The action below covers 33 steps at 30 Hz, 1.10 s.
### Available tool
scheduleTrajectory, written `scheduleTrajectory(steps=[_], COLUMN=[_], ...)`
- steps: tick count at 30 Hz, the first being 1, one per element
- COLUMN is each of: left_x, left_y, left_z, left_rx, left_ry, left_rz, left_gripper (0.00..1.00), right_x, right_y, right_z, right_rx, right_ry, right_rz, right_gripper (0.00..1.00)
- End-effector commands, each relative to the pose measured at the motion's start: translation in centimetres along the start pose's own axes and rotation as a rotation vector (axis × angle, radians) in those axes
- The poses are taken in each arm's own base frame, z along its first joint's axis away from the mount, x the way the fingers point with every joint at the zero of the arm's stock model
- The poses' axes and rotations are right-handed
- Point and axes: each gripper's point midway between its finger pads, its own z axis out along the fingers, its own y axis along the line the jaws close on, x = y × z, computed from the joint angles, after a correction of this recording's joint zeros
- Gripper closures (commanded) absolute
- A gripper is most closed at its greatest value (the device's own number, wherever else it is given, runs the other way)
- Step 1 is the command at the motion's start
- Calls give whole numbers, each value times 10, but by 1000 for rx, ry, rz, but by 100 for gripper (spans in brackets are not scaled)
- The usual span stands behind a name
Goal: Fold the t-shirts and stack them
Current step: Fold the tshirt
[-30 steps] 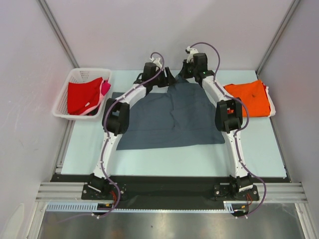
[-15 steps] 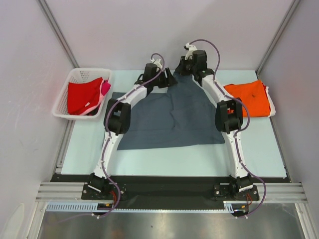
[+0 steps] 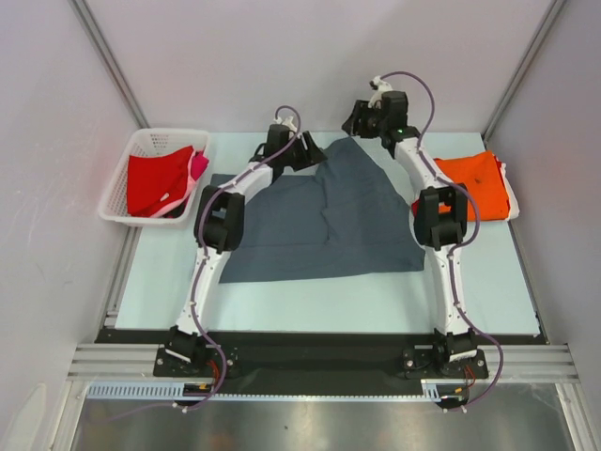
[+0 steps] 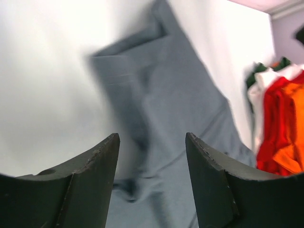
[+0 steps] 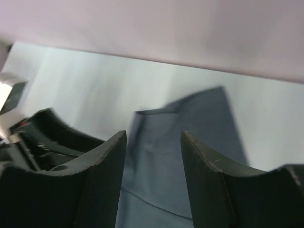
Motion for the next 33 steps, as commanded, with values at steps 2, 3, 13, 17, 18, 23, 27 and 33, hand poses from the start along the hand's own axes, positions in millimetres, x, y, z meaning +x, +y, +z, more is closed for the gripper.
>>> scheduleTrajectory(steps=[2,3,13,17,18,23,27,33], left_x=[-46,-56,-89,-102,-104,-107,-116,-109], left_y=[-11,-21,-68,-78,-76,-34,-21,8], left_z=[-25,-32,-88,-121,-126,-163,-193,-222], left_rx=[14,29,47,-13,-38,-243,-340,-417], left_ry=[-110,-128,-200,-212,-213,-259,-321,-340], left_rz=[-1,10,136,173,172,154,251,220], left_gripper=[36,36,32,21,11,0,0,0], right_x=[-27,-9,49,67,67,80,99,116], right_y=[-57,-68,-104,-101,-102,-106,-120,-126], right_z=[-26,-20,-6,0,-1,1,1,1], right_rx=[165,186,245,203,201,213,288,340], right_ry=[-40,-4,115,148,146,171,219,253], right_rz=[127,158,214,233,240,255,256,233], right_gripper=[45,45,46,46,46,43,40,42])
